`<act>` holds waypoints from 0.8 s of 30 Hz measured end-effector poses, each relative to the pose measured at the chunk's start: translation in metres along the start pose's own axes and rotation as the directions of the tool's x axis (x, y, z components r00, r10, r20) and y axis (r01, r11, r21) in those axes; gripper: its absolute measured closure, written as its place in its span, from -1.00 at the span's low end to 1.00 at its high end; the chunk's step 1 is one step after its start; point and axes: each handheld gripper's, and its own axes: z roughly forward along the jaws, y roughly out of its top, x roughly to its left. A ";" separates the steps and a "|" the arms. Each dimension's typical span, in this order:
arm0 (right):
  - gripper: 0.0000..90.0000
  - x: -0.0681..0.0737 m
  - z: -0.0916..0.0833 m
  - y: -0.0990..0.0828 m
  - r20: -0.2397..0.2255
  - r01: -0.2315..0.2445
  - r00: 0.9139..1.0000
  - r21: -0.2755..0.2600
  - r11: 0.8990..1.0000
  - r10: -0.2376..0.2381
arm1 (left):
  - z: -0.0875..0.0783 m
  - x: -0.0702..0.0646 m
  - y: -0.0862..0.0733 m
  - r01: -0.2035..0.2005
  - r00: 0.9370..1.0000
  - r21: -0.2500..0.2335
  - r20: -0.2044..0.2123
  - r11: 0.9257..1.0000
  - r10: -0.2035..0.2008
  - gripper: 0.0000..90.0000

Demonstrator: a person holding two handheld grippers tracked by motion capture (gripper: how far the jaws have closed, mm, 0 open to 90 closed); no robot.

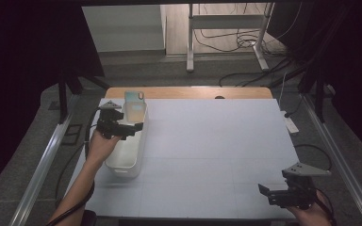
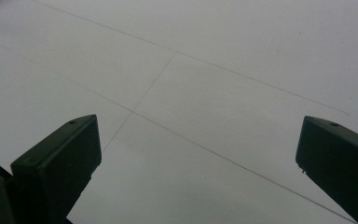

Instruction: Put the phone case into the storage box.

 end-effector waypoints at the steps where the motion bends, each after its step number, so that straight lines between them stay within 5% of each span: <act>1: -1.00 0.000 0.000 0.000 0.000 0.001 1.000 0.000 1.000 -0.001 | -0.001 -0.001 -0.002 -0.002 1.000 -0.002 0.004 1.000 0.002 -0.96; 24: -1.00 0.000 0.000 0.000 -0.005 -0.003 1.000 -0.003 1.000 0.003 | -0.023 -0.032 -0.031 -0.060 0.997 -0.003 0.056 0.998 0.060 -0.96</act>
